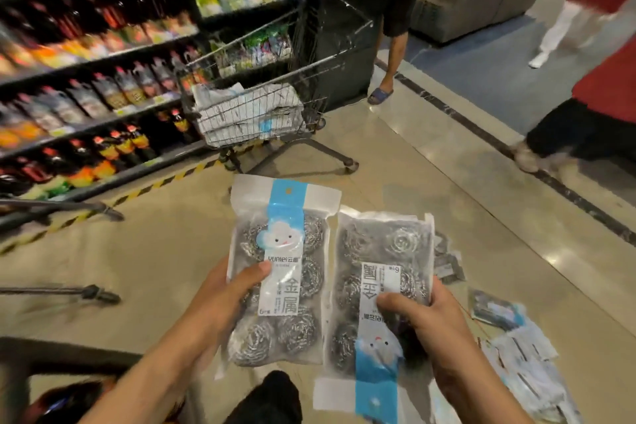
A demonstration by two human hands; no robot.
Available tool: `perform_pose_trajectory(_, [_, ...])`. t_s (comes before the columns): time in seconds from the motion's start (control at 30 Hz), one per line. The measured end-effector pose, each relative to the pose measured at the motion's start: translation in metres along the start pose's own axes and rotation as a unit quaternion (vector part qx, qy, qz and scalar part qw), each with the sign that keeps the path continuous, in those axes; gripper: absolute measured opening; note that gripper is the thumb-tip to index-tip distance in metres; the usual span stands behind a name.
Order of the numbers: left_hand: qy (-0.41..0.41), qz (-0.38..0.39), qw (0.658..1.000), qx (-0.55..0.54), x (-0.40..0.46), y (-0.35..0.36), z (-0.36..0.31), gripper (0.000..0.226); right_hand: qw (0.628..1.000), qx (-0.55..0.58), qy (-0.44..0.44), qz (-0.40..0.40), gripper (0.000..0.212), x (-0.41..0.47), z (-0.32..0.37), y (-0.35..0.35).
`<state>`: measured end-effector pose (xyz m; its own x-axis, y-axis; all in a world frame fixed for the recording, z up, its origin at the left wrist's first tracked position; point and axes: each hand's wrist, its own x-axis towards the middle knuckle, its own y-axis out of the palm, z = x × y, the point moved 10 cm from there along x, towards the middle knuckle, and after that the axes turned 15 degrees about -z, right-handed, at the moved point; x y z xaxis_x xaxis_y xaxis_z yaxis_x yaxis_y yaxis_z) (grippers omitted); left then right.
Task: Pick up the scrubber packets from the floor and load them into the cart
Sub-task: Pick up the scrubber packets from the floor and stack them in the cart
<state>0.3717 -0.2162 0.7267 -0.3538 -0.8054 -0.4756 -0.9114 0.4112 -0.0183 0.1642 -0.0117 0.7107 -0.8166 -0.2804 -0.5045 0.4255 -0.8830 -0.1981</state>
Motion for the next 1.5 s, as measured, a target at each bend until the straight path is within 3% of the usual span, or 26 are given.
perform_pose_trajectory(0.27, [-0.033, -0.037, 0.998, -0.047, 0.105, -0.065, -0.052, 0.031, 0.999, -0.014, -0.011, 0.035, 0.043, 0.037, 0.057, 0.135])
perform_pose_trajectory(0.53, [-0.019, -0.069, 0.995, -0.076, 0.177, -0.107, -0.109, 0.027, 0.998, -0.015, -0.010, 0.061, 0.042, 0.069, 0.114, 0.223])
perform_pose_trajectory(0.97, [-0.032, -0.124, 0.991, -0.042, 0.351, -0.107, -0.196, 0.031, 0.996, 0.025, 0.028, 0.079, 0.043, 0.205, 0.211, 0.351])
perform_pose_trajectory(1.33, [-0.030, -0.141, 0.989, -0.025, 0.509, -0.089, -0.293, 0.029, 0.993, 0.048, 0.075, 0.082, 0.065, 0.313, 0.287, 0.456])
perform_pose_trajectory(1.5, [-0.033, -0.113, 0.993, -0.006, 0.597, -0.090, -0.318, 0.028, 0.992, 0.067, 0.098, 0.042, 0.049, 0.359, 0.307, 0.503])
